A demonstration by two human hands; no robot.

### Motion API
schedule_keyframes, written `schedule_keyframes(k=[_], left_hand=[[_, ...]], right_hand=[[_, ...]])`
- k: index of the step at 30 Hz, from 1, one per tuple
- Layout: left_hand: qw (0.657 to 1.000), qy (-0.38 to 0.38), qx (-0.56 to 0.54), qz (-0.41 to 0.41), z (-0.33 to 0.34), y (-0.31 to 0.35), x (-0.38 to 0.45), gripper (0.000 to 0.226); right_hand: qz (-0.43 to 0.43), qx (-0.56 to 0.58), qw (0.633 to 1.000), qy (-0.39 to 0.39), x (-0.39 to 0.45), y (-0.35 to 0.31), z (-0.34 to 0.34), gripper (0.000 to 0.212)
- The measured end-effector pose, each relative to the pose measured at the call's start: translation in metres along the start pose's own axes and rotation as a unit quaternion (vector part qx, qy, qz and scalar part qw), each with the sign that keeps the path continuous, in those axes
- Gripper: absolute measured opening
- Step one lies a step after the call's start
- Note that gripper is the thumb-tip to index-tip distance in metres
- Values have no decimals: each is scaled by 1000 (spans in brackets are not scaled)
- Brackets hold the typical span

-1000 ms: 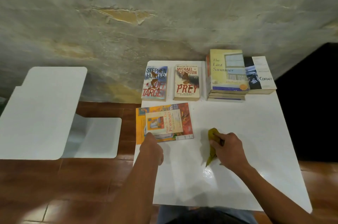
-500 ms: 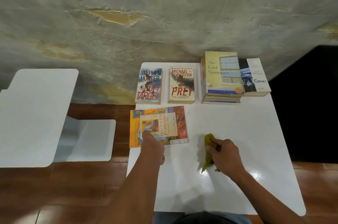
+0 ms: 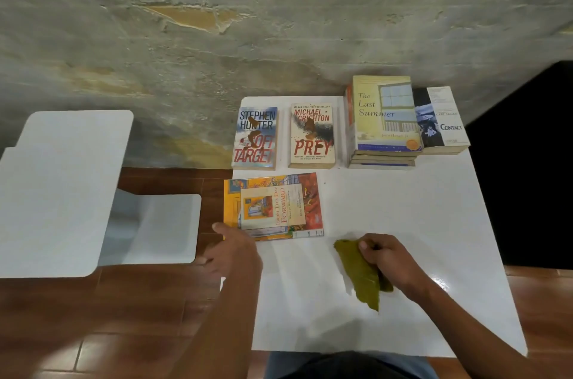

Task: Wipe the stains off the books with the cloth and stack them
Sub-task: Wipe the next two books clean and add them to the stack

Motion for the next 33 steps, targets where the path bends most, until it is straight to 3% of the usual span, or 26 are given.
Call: schedule_keyframes(k=[4,6,9,12,21,23,27,30,33], left_hand=[[991,-47,72,101,-13,-8,14,68],[989,-63,80,111,-20,-8,4,54],[981,-49,136,132,-22,-6,-4,60],[974,-37,155,163,-21,-13,3,50],[992,-53,38,105,-24,-10,10,70],[990,-43,-19,130,-21,-11,9,63],[978,-92,-116,149,-19,-14,4,46],[974,-131,-145,117,-18,-16,11,43],[952,-181,-241,50,-18,-12,6,38]], right_hand=[[-16,90,993,-79,8,-12,13,25],[-21,120,990,-77,15,-18,24,23],[-11,150,986,-70,21,-21,37,22],[1,177,982,-71,26,-22,46,23],[44,272,959,-69,28,-22,50,24],[58,304,948,-70,28,-21,49,26],[70,360,928,-64,29,-19,49,28],[66,359,929,-65,29,-19,52,28],[63,355,930,-69,28,-19,52,28]])
Point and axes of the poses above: each hand's wrist, its own x-axis towards the middle knuckle, its own z-axis out of the palm, y = z × x, the point moved 1 cm from there along x, towards the middle knuckle, and after that the axes turned 2 degrees about -y, right-handed, at the moved point
